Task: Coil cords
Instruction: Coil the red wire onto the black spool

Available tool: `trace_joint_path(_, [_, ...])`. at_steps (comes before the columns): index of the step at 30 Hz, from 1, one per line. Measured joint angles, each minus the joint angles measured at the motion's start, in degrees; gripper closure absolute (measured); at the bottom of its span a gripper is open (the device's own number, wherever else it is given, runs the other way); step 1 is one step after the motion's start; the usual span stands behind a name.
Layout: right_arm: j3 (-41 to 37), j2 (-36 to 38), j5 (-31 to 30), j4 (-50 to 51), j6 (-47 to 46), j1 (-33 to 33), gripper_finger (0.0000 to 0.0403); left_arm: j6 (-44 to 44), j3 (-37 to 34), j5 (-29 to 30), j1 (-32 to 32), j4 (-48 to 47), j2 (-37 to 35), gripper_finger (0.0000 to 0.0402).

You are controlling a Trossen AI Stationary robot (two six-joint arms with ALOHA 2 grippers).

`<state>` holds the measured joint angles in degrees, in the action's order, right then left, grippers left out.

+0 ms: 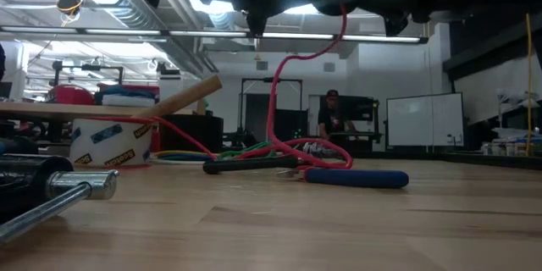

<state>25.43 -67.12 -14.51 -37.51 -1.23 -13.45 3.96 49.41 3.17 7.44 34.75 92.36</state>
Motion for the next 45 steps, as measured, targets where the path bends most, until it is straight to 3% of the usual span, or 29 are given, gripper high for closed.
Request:
trace_joint_path(10, [0.02,8.64,-3.97,6.46,1.74,0.00,0.0400,-5.52,0.00,1.13,0.02,4.53,-0.26,0.0280])
trace_joint_path(23, [0.02,15.57,-3.93,10.42,1.74,-0.02,0.0401,-5.51,0.00,1.13,0.02,1.78,-0.33,0.0286])
trace_joint_path(33, [0.02,15.70,-3.91,9.33,1.61,-0.02,0.0401,-4.39,0.00,1.16,-0.31,1.35,0.04,0.0286])
trace_joint_path(45, [0.02,15.68,-1.33,6.27,1.57,-0.02,0.0401,-0.22,0.00,4.77,-0.26,1.98,6.40,0.0286])
